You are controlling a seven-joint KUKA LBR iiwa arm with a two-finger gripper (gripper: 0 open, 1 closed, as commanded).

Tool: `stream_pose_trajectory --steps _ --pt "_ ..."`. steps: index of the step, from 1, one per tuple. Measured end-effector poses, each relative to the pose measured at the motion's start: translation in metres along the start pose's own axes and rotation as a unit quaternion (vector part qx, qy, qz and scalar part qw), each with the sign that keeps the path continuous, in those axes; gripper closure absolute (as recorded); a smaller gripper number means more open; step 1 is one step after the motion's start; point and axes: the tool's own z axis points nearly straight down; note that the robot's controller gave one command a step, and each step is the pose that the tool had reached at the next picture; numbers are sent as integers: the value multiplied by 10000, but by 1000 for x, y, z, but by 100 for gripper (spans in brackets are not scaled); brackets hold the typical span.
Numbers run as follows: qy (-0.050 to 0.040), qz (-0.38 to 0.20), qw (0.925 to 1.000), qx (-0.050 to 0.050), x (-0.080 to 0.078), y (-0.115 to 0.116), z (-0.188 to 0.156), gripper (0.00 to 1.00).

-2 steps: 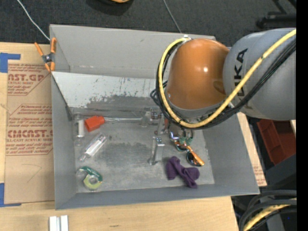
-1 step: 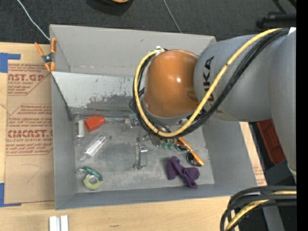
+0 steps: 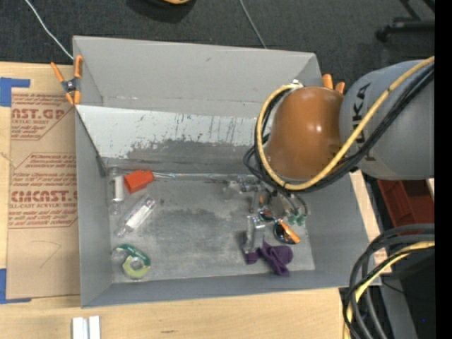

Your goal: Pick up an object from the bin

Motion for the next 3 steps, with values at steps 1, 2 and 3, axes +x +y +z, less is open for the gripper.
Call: stream_pose_trajectory --steps 1,2,3 --pt "-8 262 9997 -7 -28 7 -3 0" --pt "-5 -148 9999 0 5 -69 10 0" --pt "-16 1288 9917 -10 27 -57 84 0"
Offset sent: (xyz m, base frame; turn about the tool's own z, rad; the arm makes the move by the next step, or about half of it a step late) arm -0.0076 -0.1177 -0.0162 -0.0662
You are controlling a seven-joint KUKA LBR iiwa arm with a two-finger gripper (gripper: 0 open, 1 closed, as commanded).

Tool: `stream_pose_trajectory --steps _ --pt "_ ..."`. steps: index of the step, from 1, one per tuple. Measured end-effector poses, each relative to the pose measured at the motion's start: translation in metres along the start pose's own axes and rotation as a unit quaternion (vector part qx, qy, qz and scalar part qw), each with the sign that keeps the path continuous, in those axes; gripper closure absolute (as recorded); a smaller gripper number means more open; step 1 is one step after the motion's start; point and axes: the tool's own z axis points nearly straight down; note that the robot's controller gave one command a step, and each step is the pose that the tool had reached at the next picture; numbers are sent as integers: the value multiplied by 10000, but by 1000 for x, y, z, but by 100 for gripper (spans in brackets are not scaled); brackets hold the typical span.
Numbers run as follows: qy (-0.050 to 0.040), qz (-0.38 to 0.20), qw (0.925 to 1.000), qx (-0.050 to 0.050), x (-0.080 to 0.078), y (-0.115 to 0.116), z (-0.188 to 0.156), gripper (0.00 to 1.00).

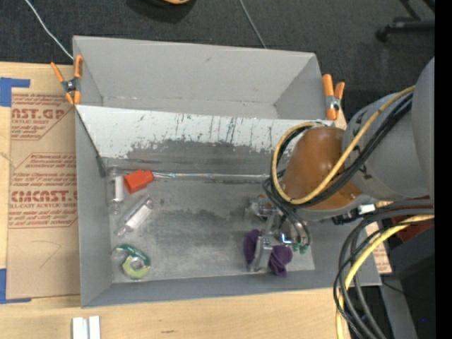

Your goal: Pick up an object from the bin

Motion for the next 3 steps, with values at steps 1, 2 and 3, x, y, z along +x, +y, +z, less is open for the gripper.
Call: stream_pose_trajectory --steps 1,2,3 --pt "8 -865 9963 7 -8 -72 8 100" --pt "8 -864 9963 5 -8 -72 8 100" --pt "-18 -872 9962 9 -20 -57 -94 100"
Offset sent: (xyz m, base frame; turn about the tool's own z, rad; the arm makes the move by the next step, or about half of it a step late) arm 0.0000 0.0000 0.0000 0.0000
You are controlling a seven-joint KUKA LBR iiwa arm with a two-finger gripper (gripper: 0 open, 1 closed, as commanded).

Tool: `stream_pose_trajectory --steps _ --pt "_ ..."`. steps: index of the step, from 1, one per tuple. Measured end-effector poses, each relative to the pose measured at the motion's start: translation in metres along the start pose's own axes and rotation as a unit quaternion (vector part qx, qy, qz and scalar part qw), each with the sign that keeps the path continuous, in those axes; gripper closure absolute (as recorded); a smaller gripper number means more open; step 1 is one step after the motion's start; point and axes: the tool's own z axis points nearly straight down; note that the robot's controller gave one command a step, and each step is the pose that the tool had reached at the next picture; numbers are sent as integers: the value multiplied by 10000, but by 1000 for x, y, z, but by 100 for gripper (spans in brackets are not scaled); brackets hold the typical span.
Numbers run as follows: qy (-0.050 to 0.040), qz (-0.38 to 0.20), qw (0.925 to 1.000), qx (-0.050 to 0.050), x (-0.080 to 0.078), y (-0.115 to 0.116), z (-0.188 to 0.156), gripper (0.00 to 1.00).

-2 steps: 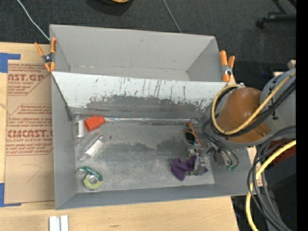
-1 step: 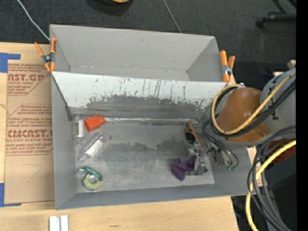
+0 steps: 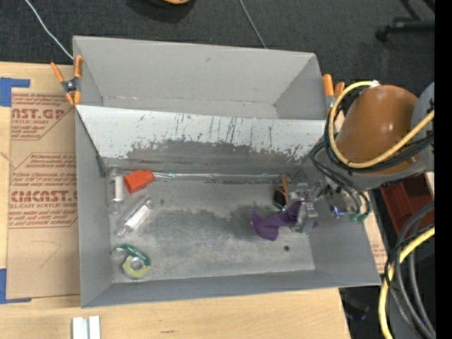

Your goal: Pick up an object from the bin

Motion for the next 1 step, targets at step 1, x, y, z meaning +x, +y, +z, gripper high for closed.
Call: stream_pose_trajectory --steps 1 --pt "28 28 10000 -16 18 -21 103 100"
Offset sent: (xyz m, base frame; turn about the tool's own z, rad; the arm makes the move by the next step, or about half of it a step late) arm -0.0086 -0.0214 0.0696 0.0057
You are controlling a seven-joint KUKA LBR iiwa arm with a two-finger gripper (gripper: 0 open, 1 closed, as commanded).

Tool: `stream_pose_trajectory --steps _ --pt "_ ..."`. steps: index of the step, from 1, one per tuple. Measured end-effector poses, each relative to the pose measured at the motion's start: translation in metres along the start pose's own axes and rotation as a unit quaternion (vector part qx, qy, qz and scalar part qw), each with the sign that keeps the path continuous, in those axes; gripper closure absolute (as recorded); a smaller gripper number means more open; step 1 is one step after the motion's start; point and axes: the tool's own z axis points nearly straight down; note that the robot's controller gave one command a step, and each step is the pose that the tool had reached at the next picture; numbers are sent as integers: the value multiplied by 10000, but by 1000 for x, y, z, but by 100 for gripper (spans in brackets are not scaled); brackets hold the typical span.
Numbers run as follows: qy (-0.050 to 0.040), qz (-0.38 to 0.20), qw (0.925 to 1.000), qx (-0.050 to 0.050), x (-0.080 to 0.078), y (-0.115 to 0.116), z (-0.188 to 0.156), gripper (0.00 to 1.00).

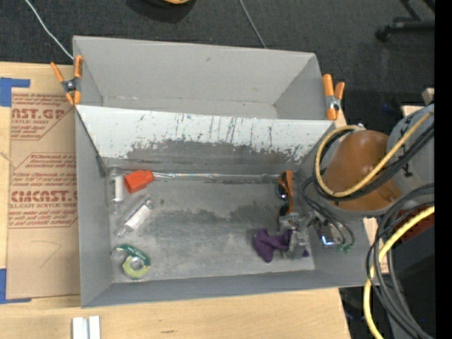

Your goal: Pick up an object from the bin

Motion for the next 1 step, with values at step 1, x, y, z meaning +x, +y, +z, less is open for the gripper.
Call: stream_pose_trajectory --steps 1 --pt "-3 0 10000 8 -4 1 -114 100"
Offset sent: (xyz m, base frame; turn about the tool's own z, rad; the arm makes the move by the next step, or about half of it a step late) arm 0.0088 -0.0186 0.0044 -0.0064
